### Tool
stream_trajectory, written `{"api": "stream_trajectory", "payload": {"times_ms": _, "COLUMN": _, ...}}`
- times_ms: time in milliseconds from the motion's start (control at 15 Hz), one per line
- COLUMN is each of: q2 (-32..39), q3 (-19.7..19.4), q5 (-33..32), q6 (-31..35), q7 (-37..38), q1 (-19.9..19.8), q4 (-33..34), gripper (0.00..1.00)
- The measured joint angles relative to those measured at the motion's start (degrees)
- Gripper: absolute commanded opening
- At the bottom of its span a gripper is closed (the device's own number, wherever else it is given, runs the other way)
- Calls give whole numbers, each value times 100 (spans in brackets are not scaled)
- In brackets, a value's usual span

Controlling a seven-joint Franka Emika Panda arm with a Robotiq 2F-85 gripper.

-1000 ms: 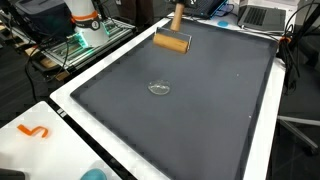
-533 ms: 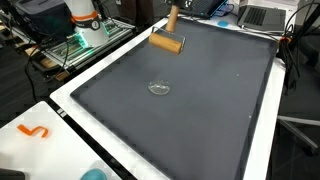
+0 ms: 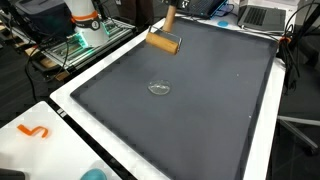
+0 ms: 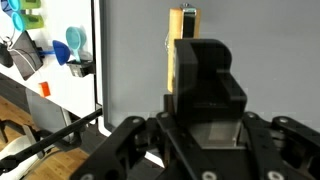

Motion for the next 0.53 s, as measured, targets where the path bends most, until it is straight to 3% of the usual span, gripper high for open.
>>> {"api": "stream_trajectory", "payload": {"times_ms": 533, "q2": -21, "q3": -382, "q5": 485, "q6": 66, "q7": -515, "q1": -157, "q4": 250, "gripper": 24}}
